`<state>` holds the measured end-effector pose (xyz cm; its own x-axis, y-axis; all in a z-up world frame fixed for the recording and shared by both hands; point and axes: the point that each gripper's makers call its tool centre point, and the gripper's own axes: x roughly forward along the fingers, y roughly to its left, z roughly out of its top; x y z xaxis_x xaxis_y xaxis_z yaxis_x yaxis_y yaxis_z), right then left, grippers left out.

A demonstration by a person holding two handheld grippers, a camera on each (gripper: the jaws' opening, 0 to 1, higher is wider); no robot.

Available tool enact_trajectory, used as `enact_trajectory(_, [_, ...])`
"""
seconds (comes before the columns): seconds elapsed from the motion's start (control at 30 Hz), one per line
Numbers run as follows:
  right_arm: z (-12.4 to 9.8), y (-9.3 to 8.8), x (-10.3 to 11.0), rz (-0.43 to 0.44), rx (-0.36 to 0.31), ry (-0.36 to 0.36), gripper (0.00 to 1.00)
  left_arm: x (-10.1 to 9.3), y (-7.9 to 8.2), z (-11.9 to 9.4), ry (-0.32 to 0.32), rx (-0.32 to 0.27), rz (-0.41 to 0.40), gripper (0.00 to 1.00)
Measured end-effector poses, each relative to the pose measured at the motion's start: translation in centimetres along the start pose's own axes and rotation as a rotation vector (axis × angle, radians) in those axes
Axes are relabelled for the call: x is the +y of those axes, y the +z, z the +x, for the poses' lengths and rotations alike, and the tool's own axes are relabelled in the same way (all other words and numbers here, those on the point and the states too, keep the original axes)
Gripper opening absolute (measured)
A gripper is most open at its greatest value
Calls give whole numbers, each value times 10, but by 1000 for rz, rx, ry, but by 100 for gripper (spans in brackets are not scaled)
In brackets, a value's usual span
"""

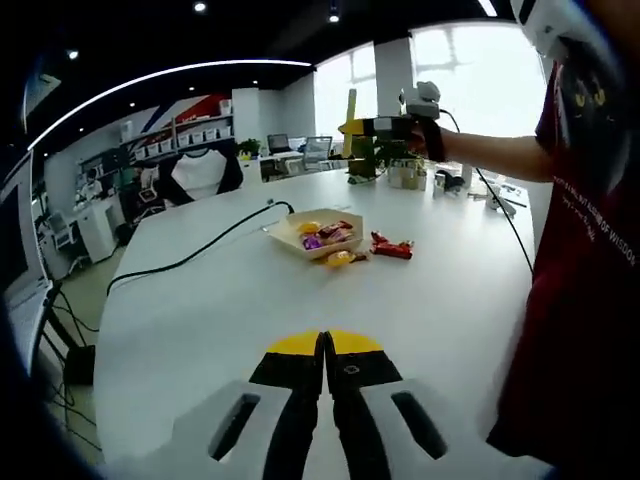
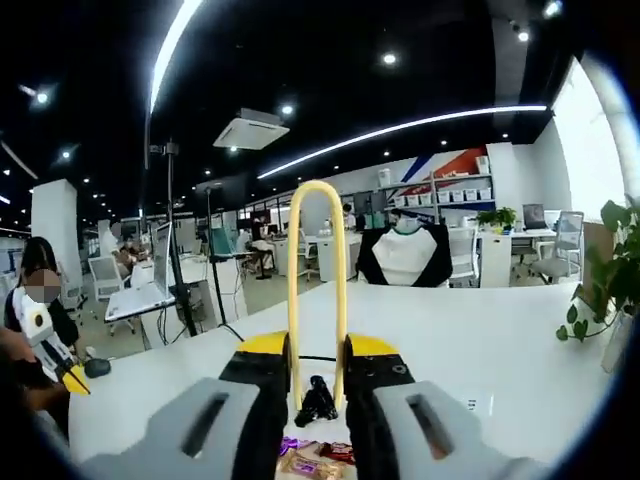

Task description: Place the target food into the container with the food tongs after gripping and lifting it, then release it inside without dropping or visibly crushing the food.

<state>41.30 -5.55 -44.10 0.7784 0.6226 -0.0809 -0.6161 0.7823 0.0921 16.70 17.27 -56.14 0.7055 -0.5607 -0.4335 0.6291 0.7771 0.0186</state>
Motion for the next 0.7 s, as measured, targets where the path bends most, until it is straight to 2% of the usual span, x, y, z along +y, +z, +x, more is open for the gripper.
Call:
enact_trajectory(0.1, [7,-2,-2,47,-9,-3,23,-1,-2,0,3,2,-7,1])
enact_trajectory(0.13, [8,0,2,74,-14,17,23,-1,-3,0,3,3,-8,1])
enact_trajectory(0.23, [3,4,2,17,-14,7,23,-2,-2,1,1,1,-11,1])
enact_trajectory(0.3, [0,3,3,27,-8,10,23,-3,-1,2,-3,-2,-11,1])
enact_trajectory(0.37, [-8,0,1,3,11,-8,23,-4,0,4,-9,-4,-7,1])
enact_trajectory(0.7, [-48,5,-4,-5,-7,-55,24,-11,9,15,-46,-20,18,1])
